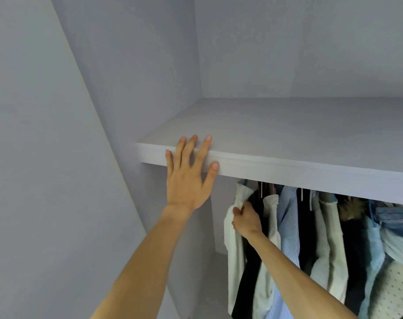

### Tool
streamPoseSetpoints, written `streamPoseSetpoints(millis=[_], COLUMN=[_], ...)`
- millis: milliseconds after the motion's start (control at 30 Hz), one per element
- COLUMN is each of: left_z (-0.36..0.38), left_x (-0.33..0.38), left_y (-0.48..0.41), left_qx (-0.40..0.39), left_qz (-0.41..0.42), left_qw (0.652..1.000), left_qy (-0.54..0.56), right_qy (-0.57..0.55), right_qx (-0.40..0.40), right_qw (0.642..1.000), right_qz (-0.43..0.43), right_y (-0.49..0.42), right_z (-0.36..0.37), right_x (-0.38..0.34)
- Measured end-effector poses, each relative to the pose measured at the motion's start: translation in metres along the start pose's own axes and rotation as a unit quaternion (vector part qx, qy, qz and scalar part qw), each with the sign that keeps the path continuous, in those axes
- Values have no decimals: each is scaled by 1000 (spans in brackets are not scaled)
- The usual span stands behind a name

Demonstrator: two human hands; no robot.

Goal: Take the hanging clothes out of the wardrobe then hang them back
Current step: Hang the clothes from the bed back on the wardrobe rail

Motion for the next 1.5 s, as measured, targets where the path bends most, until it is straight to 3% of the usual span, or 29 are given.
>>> streamPoseSetpoints(millis=[300,533,700,867,1000,1133,1300,1500], left_z=[3,4,35,25,-26,-98,-196,-299], left_x=[-2,1,-15,-28,-33,-15,74,243], left_y=[-1,17,129,317,475,641,829,971], left_qx=[2,-29,-144,-200,-212,-214,-194,-69], left_qz=[-7,-35,-125,-263,-402,-550,-732,-874], left_qw=[1000,999,979,938,889,807,653,479], left_qy=[-6,23,66,109,59,-7,-19,-43], right_qy=[-78,-30,-5,82,198,275,329,316], right_qx=[-16,-38,-42,-143,-223,-335,-467,-578], right_qw=[997,997,990,962,897,808,651,467], right_qz=[-10,-55,-135,-218,-325,-398,-500,-589], right_y=[21,78,136,196,260,350,488,680], right_z=[-3,-8,-9,37,114,205,306,379], right_x=[3,36,30,19,18,26,40,65])
Point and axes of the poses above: each hand's wrist, its own y-axis away from the middle knuckle, its own z-axis out of the palm, x = y × z, the point moved 4 cm from there along -y, towards the middle knuckle, and after that the axes turned 13 degrees about -x, right-handed, at the moved point
